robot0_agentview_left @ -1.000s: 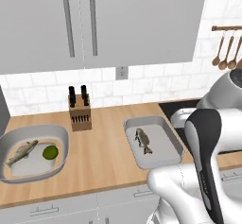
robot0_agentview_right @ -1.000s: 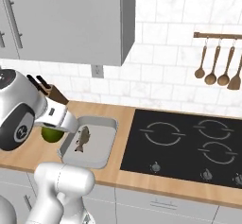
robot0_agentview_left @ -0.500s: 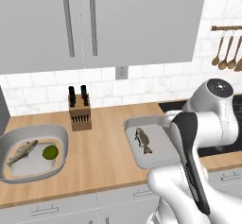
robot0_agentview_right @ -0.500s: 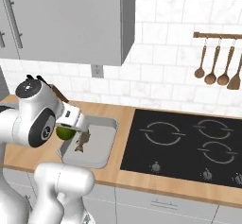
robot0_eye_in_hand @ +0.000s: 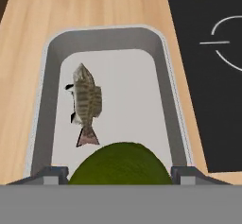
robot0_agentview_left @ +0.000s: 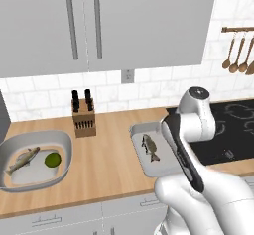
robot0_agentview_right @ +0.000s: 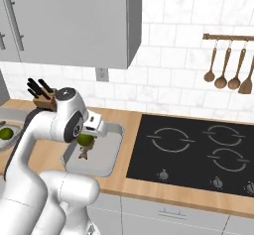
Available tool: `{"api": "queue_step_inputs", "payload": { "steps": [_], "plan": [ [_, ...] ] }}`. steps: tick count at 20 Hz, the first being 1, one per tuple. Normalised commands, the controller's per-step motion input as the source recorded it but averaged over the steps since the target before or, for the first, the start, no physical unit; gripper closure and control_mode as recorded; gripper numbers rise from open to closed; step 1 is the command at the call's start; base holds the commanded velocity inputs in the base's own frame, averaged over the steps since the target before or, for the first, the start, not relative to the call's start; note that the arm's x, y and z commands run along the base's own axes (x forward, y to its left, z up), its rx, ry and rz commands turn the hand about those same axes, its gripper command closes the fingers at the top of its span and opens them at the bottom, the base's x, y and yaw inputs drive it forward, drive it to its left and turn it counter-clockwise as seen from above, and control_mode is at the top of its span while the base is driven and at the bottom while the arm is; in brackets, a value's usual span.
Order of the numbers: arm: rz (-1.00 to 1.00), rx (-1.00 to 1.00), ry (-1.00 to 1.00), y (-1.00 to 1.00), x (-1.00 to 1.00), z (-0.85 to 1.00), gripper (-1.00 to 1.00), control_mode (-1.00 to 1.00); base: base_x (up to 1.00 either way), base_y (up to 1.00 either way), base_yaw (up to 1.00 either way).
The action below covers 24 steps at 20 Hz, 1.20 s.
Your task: Place one lime and one fish in each tupperware on the nearby counter, to pack two identical lunches.
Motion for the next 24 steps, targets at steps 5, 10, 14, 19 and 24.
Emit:
{"api": "queue_step_inputs", "payload": {
  "steps": [5,10,14,19,24],
  "plan": [
    [0.0,-0.02,0.0,0.0,0.53,-0.61,1.0,-1.0,0.0,0.0,0.0],
    [0.01,0.0,-0.01,-0.04,0.39,-0.25,1.0,-1.0,0.0,0.0,0.0],
    [0.01,0.0,0.0,0.0,0.41,-0.46,1.0,-1.0,0.0,0.0,0.0],
    [0.01,0.0,-0.01,0.0,0.34,-0.37,-1.0,-1.0,0.0,0.0,0.0],
    [0.01,0.0,-0.02,-0.05,0.09,-0.01,-1.0,-1.0,0.0,0.0,0.0]
  ]
}}
